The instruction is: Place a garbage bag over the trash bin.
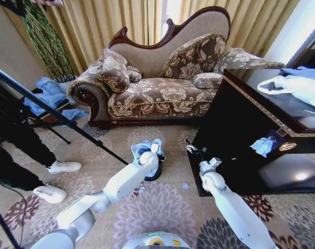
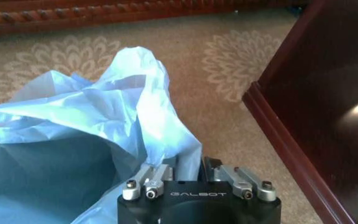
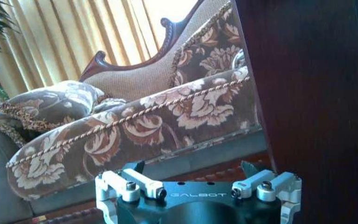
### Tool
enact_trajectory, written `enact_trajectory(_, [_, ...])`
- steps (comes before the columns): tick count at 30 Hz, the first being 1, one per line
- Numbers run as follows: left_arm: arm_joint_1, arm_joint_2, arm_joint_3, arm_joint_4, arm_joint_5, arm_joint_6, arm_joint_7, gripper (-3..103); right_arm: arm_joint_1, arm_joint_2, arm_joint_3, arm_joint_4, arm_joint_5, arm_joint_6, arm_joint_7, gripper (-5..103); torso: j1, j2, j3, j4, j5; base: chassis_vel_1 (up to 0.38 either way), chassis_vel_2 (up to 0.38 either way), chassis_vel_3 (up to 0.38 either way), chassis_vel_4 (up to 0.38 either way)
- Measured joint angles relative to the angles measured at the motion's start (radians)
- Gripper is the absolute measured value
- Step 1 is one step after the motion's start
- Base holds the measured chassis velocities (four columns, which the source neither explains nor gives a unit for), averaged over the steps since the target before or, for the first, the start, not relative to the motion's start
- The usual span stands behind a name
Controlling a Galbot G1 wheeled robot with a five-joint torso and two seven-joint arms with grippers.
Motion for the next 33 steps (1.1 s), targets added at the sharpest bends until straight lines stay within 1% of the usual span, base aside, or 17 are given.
enact_trajectory(1, [0.001,-0.002,-0.001,0.0,0.002,0.0,-0.001,32,0.002,0.0,-0.002,0.0,-0.002,0.001,0.004,100,0.0,0.0,0.0,-0.0001,-0.0001,0.0,0.0,0.0,0.0])
enact_trajectory(2, [0.002,-0.002,-0.001,-0.002,0.003,-0.001,-0.001,26,0.004,0.001,-0.003,-0.001,-0.003,0.002,0.008,100,0.0,0.0,0.0,-0.0002,-0.0002,0.0,0.0,0.0,0.0])
enact_trajectory(3, [0.002,-0.002,-0.001,-0.002,0.003,-0.001,-0.001,26,0.004,0.001,-0.003,-0.001,-0.003,0.002,0.008,100,0.0,0.0,0.0,-0.0002,-0.0002,0.0,0.0,0.0,0.0])
enact_trajectory(4, [0.003,-0.001,-0.002,-0.007,0.004,-0.001,-0.003,20,0.006,0.001,-0.006,-0.002,-0.005,0.003,0.012,100,0.0,0.0,0.0,-0.0003,-0.0002,0.0,0.0,0.0,0.0])
enact_trajectory(5, [0.003,-0.001,-0.002,-0.007,0.004,-0.001,-0.003,20,0.006,0.001,-0.006,-0.002,-0.005,0.003,0.012,100,0.0,0.0,0.0,-0.0003,-0.0002,0.0,0.0,0.0,0.0])
enact_trajectory(7, [0.005,0.006,-0.002,-0.022,0.006,-0.001,-0.011,10,0.007,0.003,-0.011,-0.005,-0.013,0.005,0.023,100,0.0,0.0,0.0,-0.0001,0.0,0.0,0.0,0.0,0.0])
enact_trajectory(8, [0.005,0.007,-0.002,-0.023,0.006,-0.001,-0.012,10,0.007,0.004,-0.012,-0.006,-0.014,0.006,0.024,100,0.0,0.0,0.0,0.0,0.0,0.0,0.0,0.0,0.0])
enact_trajectory(9, [0.006,0.011,-0.001,-0.03,0.006,-0.001,-0.016,3,0.007,0.007,-0.015,-0.008,-0.02,0.006,0.031,100,0.0,0.0,0.0,0.0003,0.0,0.0,0.0,0.0,0.0])
enact_trajectory(13, [0.005,0.012,0.0,-0.029,0.01,-0.004,-0.016,1,0.008,0.01,-0.021,-0.009,-0.027,0.008,0.039,100,0.0,0.0,0.0,0.0005,0.0002,0.0,0.0,0.0,0.0])
enact_trajectory(14, [0.003,0.008,0.0,-0.024,0.014,-0.008,-0.013,1,0.008,0.011,-0.023,-0.009,-0.029,0.008,0.041,100,0.0,0.0,0.0,0.0002,0.0,0.0,0.0,0.0,0.0])
enact_trajectory(16, [0.001,-0.002,0.001,-0.023,0.018,-0.009,-0.011,1,0.009,0.012,-0.029,-0.009,-0.035,0.008,0.041,100,0.0,0.0,0.0,0.0003,0.0002,0.0,0.0,0.0,0.0])
enact_trajectory(17, [0.0,-0.008,0.001,-0.024,0.019,-0.009,-0.011,1,0.01,0.013,-0.031,-0.009,-0.041,0.009,0.041,100,0.0,0.0,0.0,-0.0005,-0.0002,0.0,0.0,0.0,0.0])
enact_trajectory(21, [0.004,-0.011,0.001,-0.025,0.024,-0.01,-0.013,1,0.011,0.013,-0.036,-0.012,-0.048,0.01,0.041,100,0.0,0.0,0.0,-0.0003,0.0002,0.0,0.0,0.0,0.0])
enact_trajectory(23, [0.011,-0.007,0.002,-0.03,0.028,-0.011,-0.012,1,0.009,0.012,-0.037,-0.013,-0.05,0.01,0.04,100,0.0,0.0,0.0,-0.0002,-0.0005,0.0,0.0,0.0,0.0])
enact_trajectory(31, [0.019,0.016,-0.014,-0.057,0.028,-0.012,-0.009,1,0.006,0.014,-0.041,-0.021,-0.057,0.012,0.036,100,0.0,0.0,0.0,0.0001,0.0,0.0,0.0,0.0,0.0])
enact_trajectory(32, [0.019,0.017,-0.019,-0.057,0.028,-0.012,-0.008,-1,0.007,0.016,-0.045,-0.021,-0.058,0.012,0.036,100,0.0,0.0,0.0,0.0001,0.0002,0.0,0.0,0.0,0.0])
enact_trajectory(33, [0.019,0.017,-0.019,-0.057,0.028,-0.012,-0.008,-1,0.007,0.016,-0.045,-0.021,-0.058,0.012,0.036,100,0.0,0.0,0.0,0.0001,0.0002,0.0,0.0,0.0,0.0])
